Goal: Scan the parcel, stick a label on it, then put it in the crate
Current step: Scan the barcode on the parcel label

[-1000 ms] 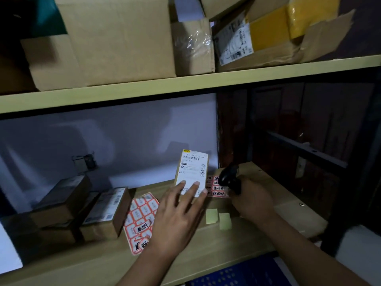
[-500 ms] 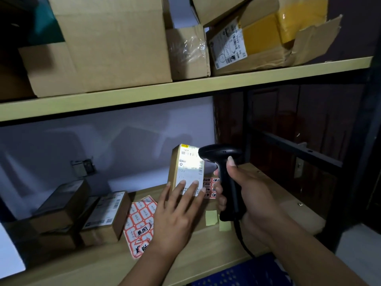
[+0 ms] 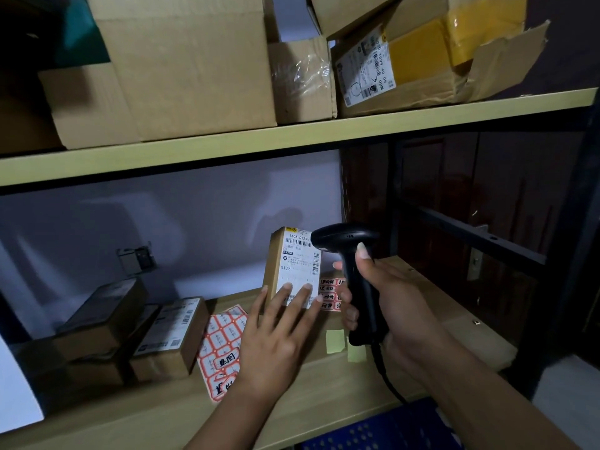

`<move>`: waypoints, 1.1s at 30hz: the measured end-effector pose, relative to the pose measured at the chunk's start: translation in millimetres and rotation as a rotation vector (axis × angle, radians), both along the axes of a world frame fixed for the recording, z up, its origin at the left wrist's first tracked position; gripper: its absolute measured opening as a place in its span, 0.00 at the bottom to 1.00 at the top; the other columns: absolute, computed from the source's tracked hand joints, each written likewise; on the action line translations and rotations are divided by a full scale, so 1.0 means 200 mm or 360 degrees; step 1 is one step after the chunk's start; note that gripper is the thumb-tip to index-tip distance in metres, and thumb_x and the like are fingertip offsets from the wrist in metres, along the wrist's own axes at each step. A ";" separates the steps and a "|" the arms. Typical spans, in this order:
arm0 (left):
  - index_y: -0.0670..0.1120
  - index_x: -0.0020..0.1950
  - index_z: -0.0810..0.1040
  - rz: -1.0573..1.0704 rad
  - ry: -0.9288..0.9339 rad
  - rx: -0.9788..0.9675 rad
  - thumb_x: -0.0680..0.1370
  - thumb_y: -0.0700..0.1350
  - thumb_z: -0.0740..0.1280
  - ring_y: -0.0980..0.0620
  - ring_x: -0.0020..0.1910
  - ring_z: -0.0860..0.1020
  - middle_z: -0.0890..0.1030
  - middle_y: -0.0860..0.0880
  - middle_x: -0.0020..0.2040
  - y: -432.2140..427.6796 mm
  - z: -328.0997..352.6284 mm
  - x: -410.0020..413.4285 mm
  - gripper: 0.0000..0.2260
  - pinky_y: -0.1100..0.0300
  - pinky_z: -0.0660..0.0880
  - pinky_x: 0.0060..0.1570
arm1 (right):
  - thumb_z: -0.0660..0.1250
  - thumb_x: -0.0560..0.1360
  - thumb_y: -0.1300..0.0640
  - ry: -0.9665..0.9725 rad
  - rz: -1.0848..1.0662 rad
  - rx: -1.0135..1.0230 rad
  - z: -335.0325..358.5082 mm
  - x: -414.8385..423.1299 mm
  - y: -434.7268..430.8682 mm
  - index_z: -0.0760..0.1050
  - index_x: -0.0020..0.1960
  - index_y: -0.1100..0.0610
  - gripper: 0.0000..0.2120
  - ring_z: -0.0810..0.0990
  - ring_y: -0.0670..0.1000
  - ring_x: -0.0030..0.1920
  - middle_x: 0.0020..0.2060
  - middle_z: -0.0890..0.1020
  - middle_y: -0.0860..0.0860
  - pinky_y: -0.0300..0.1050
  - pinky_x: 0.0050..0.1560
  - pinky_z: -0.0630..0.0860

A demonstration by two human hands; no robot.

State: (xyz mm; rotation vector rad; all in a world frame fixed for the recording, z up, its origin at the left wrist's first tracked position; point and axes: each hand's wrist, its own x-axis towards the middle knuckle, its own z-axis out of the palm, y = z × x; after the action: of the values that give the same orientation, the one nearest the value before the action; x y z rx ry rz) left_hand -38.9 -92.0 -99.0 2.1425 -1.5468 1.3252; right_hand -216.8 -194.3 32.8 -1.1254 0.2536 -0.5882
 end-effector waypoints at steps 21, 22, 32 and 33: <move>0.51 0.75 0.78 0.0036 0.0010 -0.0278 0.74 0.41 0.67 0.40 0.73 0.71 0.81 0.46 0.75 0.12 0.03 0.04 0.28 0.39 0.72 0.72 | 0.66 0.80 0.44 0.0830 -0.0438 -0.1362 -0.26 0.13 -0.31 0.72 0.66 0.46 0.16 0.85 0.55 0.48 0.53 0.85 0.53 0.53 0.50 0.80; 0.52 0.75 0.78 0.0069 0.0039 -0.0322 0.74 0.42 0.67 0.40 0.72 0.72 0.81 0.46 0.74 0.15 0.04 0.05 0.28 0.39 0.74 0.71 | 0.66 0.80 0.48 0.0966 -0.0401 -0.1553 -0.30 0.17 -0.36 0.68 0.71 0.47 0.22 0.84 0.57 0.51 0.58 0.82 0.56 0.52 0.49 0.78; 0.52 0.75 0.78 0.0181 0.0215 -0.0367 0.80 0.48 0.69 0.38 0.73 0.72 0.79 0.46 0.76 0.39 0.02 0.13 0.22 0.39 0.75 0.70 | 0.64 0.81 0.47 0.1368 -0.0370 -0.2323 -0.63 0.30 -0.54 0.58 0.82 0.53 0.32 0.83 0.62 0.58 0.66 0.79 0.62 0.54 0.50 0.80; 0.52 0.75 0.78 0.0178 0.0225 -0.0376 0.81 0.49 0.68 0.38 0.73 0.72 0.79 0.47 0.75 0.41 0.01 0.12 0.21 0.39 0.76 0.69 | 0.64 0.81 0.45 0.1375 -0.0406 -0.2358 -0.65 0.31 -0.54 0.59 0.82 0.53 0.32 0.83 0.63 0.59 0.66 0.78 0.62 0.54 0.50 0.80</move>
State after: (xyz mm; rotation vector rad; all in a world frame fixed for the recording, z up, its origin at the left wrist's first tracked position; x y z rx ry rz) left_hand -15.1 -10.8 -96.9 2.1471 -1.1706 1.2854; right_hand -155.5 -301.8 -97.7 -2.8088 0.7684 -0.4278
